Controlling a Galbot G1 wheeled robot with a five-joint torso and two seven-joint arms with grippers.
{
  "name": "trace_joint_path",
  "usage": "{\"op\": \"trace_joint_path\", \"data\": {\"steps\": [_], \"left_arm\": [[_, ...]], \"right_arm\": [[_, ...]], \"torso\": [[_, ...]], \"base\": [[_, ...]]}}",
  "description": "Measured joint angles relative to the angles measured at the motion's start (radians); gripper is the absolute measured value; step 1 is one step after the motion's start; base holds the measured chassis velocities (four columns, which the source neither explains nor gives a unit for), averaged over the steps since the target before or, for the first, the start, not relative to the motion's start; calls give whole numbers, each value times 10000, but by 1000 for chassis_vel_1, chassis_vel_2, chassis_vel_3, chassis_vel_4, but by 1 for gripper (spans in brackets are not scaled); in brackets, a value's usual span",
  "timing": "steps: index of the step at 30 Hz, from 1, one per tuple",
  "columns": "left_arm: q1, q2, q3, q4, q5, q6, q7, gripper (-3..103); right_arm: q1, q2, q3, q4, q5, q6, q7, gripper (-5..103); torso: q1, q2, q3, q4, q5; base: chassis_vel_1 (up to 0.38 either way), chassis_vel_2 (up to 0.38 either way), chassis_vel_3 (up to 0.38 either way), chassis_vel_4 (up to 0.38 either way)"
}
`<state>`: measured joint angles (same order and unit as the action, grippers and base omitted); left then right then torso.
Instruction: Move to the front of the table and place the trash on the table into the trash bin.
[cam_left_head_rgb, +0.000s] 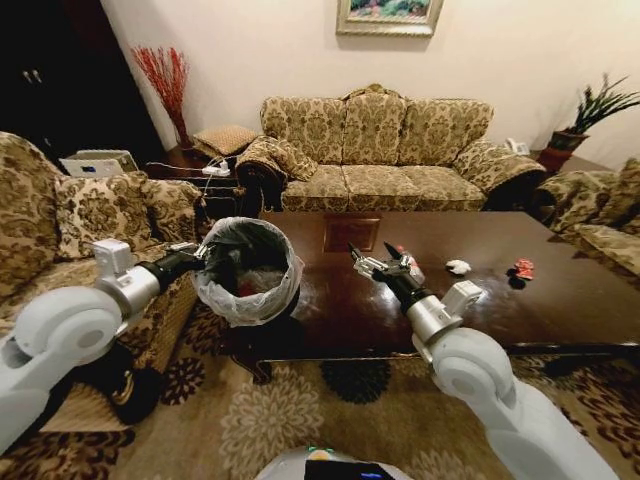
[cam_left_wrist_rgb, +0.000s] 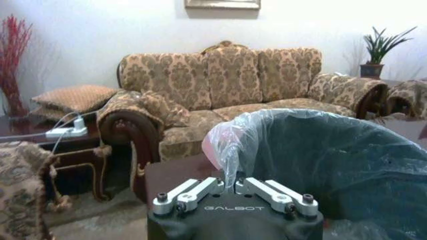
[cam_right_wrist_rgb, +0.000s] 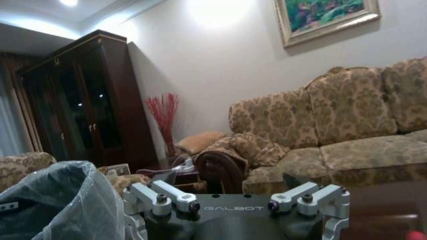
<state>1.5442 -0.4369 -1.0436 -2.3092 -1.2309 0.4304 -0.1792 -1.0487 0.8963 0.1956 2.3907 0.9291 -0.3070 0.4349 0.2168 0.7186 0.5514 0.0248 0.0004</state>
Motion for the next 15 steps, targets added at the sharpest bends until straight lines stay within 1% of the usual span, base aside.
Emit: {"op": "trace_joint_path", "data": {"steps": [1, 4, 6, 8, 9, 11, 12, 14, 15], "left_arm": [[2, -55, 52, 27, 232, -212, 9, 3], [35, -129, 86, 48, 439, -370, 18, 3], [115, -265, 96, 32, 717, -484, 48, 3], [128, -306, 102, 36, 847, -548, 51, 3], [143, -355, 119, 52, 1070, -649, 68, 3], [215, -506, 207, 170, 2086, -1072, 232, 3], [215, -506, 207, 170, 2086, -1072, 232, 3], [243, -591, 293, 276, 2709, -1437, 337, 3], [243, -591, 293, 276, 2709, -1437, 337, 3]], "right_arm": [[-20, 9, -2, -29, -55, 58, 46, 100], [-38, 15, -19, -86, -148, 139, 90, 100], [-48, 25, -34, -133, -205, 189, 113, 100], [-47, 30, -40, -151, -231, 210, 113, 100], [-47, 37, -49, -170, -261, 244, 107, 100], [-52, 53, -74, -186, -283, 302, 105, 100], [-52, 53, -74, -186, -283, 302, 105, 100], [-96, 46, -73, -179, -252, 286, 126, 100], [-96, 46, -73, -179, -252, 286, 126, 100]], "torso": [[0, -1, 0, -1, 0], [-1, 0, -1, -2, -3], [-4, 2, -2, -5, 9], [-4, 2, -1, -6, 10], [-2, 1, -1, -8, 10], [5, -1, 3, -7, -2], [5, -1, 3, -7, -2], [8, -2, 4, 0, -15], [8, -2, 4, 0, -15]], "base": [[-152, -346, 156, 362], [-167, -346, 163, 345], [-190, -237, 155, 245], [-149, -197, 134, 179], [-108, -89, 52, 114], [-44, -2, 28, -5], [0, 0, 0, 0], [1, 39, -16, -18], [3, 78, -32, -37]]}}
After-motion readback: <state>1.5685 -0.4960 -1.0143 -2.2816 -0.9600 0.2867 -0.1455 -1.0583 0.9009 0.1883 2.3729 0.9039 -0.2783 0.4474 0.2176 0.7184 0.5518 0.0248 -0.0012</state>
